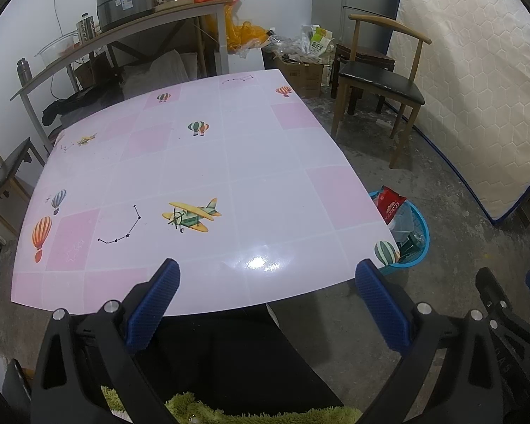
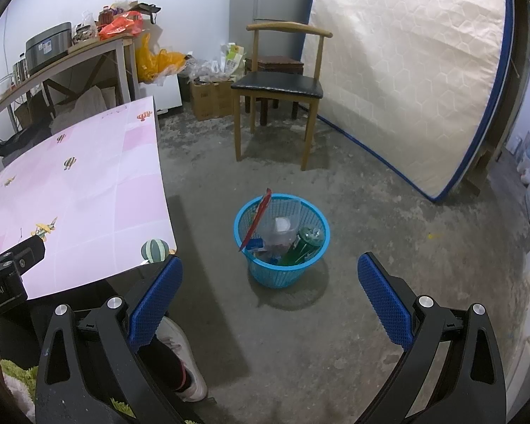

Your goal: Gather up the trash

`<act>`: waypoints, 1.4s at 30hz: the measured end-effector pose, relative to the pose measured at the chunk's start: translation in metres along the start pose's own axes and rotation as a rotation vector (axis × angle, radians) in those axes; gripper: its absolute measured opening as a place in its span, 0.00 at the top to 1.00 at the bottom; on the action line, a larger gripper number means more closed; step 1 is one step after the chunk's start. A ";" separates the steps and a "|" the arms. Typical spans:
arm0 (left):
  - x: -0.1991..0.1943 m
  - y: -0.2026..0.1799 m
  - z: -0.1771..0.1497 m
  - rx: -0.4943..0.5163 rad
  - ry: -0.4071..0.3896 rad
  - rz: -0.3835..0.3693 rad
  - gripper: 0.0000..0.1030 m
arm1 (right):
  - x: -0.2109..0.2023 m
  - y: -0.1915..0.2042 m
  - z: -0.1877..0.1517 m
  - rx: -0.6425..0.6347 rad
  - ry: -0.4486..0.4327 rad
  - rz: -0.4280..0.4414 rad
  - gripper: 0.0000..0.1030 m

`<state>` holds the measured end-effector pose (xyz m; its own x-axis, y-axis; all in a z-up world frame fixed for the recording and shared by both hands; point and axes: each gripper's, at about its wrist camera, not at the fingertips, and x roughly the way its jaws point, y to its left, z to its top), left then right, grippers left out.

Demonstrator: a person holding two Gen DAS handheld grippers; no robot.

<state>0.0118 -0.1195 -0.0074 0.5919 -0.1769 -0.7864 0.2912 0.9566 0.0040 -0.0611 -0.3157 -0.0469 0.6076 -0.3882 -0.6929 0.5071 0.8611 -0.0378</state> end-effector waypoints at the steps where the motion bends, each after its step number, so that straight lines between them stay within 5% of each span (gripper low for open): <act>1: 0.000 0.000 0.000 0.000 0.001 0.000 0.05 | 0.000 0.000 0.000 -0.001 0.000 0.001 0.07; 42: 0.001 0.006 -0.002 0.000 0.005 -0.002 0.05 | 0.000 0.000 0.003 -0.003 -0.002 -0.002 0.07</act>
<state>0.0125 -0.1138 -0.0095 0.5874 -0.1774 -0.7896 0.2924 0.9563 0.0027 -0.0598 -0.3164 -0.0448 0.6076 -0.3903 -0.6917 0.5062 0.8614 -0.0413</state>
